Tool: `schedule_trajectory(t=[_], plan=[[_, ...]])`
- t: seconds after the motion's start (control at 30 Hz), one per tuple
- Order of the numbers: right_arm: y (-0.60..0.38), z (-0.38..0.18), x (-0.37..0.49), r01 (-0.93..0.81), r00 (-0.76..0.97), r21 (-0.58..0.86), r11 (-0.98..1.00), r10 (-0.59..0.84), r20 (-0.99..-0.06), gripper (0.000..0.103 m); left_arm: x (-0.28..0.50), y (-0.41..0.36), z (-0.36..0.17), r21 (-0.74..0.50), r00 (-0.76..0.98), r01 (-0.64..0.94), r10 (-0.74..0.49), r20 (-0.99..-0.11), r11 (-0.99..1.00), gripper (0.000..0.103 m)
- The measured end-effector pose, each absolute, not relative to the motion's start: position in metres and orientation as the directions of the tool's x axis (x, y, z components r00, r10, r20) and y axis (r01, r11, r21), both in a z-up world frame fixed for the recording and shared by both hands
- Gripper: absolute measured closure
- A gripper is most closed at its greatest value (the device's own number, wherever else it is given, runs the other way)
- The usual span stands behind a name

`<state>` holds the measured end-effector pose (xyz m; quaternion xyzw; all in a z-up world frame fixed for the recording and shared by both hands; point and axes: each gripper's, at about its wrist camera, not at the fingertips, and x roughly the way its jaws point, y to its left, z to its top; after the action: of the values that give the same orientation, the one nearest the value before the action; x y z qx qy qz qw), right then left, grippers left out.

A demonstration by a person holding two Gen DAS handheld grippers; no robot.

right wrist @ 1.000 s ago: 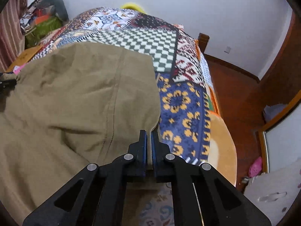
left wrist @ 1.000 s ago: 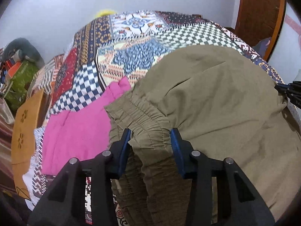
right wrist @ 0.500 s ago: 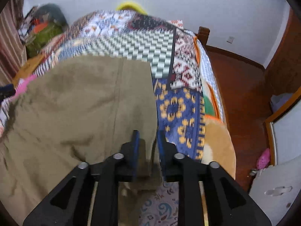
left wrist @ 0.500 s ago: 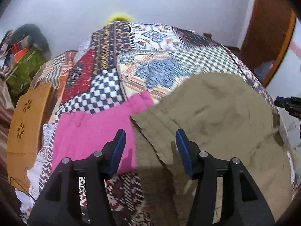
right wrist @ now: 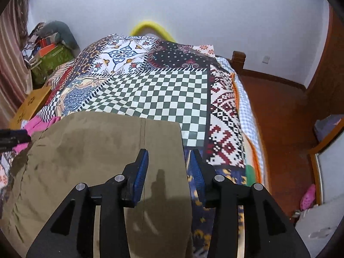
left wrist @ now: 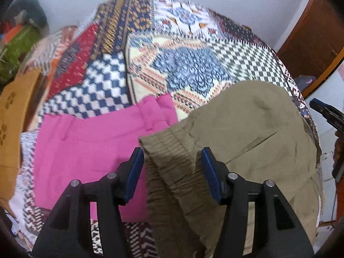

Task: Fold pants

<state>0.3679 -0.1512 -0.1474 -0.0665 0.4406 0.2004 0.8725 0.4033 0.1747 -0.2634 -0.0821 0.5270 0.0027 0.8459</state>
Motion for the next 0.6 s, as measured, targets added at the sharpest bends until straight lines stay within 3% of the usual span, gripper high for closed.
schedule_trajectory(t=[0.27,0.6], plan=[[-0.139,-0.171,0.403,-0.412,0.479,0.051,0.91,0.264,-0.837,0.066,0.422,0.174,-0.275,-0.175,0.419,-0.122,-0.109,-0.901,0.977,0.043],[-0.119,-0.206,0.437,-0.444,0.376,0.064,0.894,0.25,-0.892,0.066,0.43,0.168,-0.29,-0.126,0.434,-0.145,-0.051,-0.9,0.981,0.044]])
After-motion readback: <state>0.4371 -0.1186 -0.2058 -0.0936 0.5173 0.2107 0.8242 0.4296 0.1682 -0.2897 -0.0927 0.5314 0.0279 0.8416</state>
